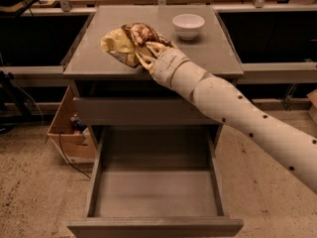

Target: Pick brown chip bag from middle drawer and place on counter

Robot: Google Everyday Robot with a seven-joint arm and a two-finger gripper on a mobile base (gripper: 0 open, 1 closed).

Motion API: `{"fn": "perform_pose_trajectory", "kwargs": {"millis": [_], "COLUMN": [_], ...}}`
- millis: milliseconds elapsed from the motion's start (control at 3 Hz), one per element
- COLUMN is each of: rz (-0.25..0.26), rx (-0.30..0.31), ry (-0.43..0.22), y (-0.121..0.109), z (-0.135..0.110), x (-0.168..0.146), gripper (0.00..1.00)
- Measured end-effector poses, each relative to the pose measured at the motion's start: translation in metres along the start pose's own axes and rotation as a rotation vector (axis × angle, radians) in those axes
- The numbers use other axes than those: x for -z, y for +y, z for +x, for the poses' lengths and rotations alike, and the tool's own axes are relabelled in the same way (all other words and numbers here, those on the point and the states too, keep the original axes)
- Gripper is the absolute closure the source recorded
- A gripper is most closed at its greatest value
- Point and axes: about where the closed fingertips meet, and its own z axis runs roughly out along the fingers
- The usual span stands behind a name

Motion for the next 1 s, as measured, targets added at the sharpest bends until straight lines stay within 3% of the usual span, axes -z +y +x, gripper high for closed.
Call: {"fn": "perform_pose_trajectory", "kwargs": {"millis": [333,667,1000], "rz": [-0.060,-0.066,-0.005], "rx": [0.053,0.101,0.142], "ry": [-0.038,-0.039,0.007], "y": [0.028,0.035,0.012], "z": [0.008,0.010,0.024], "x": [-0.048,-0.087,-0.106], "gripper": [1.00,1.00,0.82]}}
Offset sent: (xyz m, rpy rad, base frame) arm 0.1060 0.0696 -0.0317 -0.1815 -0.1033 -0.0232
